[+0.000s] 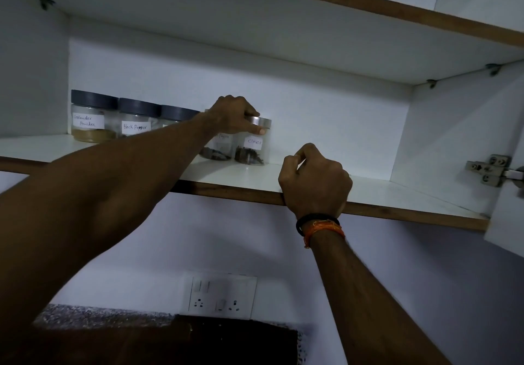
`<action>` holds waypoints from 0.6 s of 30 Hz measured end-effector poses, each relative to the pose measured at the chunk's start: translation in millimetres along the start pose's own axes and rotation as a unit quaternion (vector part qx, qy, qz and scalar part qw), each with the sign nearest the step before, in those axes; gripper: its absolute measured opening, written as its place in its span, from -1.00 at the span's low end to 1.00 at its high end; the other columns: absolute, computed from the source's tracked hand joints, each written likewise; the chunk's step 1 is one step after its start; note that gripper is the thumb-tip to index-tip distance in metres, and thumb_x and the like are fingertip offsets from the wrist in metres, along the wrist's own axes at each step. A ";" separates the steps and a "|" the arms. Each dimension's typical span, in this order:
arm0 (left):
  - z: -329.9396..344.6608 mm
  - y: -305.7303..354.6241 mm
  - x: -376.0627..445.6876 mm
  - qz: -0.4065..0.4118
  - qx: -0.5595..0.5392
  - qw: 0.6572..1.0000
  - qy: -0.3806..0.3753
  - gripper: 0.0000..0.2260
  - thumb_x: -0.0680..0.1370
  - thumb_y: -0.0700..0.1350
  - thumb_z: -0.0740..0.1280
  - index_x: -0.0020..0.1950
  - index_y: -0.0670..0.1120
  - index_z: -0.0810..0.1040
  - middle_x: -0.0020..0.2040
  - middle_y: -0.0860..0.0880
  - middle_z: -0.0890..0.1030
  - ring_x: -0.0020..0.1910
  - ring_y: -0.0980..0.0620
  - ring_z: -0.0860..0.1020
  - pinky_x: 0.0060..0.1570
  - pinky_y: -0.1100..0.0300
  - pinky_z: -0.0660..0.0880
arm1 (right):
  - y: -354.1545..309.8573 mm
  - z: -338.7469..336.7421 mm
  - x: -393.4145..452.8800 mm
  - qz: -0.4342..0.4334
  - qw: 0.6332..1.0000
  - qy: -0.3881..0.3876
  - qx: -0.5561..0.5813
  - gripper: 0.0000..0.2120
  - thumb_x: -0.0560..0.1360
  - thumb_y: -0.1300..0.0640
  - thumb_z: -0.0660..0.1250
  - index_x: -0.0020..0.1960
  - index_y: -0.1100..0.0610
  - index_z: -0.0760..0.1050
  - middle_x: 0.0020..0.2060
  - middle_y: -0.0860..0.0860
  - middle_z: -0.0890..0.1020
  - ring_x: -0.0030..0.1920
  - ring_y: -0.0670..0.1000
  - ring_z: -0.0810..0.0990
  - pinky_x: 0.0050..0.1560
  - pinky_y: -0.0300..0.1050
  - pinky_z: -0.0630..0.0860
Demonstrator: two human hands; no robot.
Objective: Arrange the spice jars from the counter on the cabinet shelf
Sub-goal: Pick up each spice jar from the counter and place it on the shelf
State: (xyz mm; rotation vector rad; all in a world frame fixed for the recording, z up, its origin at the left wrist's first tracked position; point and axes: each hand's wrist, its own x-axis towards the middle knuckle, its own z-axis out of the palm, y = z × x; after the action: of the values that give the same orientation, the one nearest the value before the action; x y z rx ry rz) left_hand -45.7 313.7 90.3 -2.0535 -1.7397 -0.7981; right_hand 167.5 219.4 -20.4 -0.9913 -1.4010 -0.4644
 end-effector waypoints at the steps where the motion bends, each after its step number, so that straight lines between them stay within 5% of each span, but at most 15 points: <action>1: 0.7 0.8 -2.2 -0.006 -0.006 1.000 0.003 -0.29 0.45 0.34 0.38 0.48 -0.03 0.45 0.45 -0.07 0.50 0.39 -0.12 0.47 0.35 -0.02 0.36 | 0.3 0.6 0.4 -0.001 1.000 -0.003 -0.005 -0.82 0.41 0.04 0.24 -0.28 0.10 0.52 -0.56 -0.08 0.35 -0.54 -0.01 0.31 -0.35 -0.25 0.19; 5: 0.5 7.0 -18.8 -0.019 -0.072 0.996 0.042 -0.22 0.47 0.30 0.39 0.58 -0.01 0.26 0.59 -0.06 0.27 0.55 -0.13 0.26 0.49 -0.11 0.19 | 0.2 -0.5 0.7 -0.002 1.000 -0.019 -0.021 -0.82 0.40 0.02 0.27 -0.31 0.08 0.51 -0.56 -0.08 0.37 -0.53 -0.01 0.30 -0.40 -0.30 0.04; 11: -7.2 20.5 -64.6 0.009 -0.093 0.995 0.018 -0.28 0.49 0.21 0.44 0.55 -0.03 0.32 0.55 -0.06 0.35 0.50 -0.09 0.34 0.45 -0.08 0.30 | 2.2 -2.1 -3.5 -0.056 0.994 -0.067 -0.059 -0.78 0.38 -0.03 0.23 -0.34 0.06 0.52 -0.53 -0.07 0.46 -0.49 -0.01 0.34 -0.42 -0.26 0.14; 18: -12.7 56.0 -136.1 0.012 -0.170 0.985 -0.028 -0.34 0.50 0.15 0.47 0.52 -0.08 0.38 0.47 -0.03 0.46 0.36 0.12 0.46 0.06 0.56 0.35 | 9.6 -7.0 -25.8 -0.147 0.971 -0.093 -0.162 -0.47 0.63 -0.02 0.03 -0.36 0.17 0.54 -0.42 0.13 0.59 -0.36 0.20 0.52 -0.23 -0.01 0.30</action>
State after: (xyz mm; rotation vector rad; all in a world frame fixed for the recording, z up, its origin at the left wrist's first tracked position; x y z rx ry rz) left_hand -6.7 188.0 23.3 -2.3279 -1.6993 -1.1056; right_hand 174.9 212.0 -46.8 -1.1132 -1.6857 -0.8587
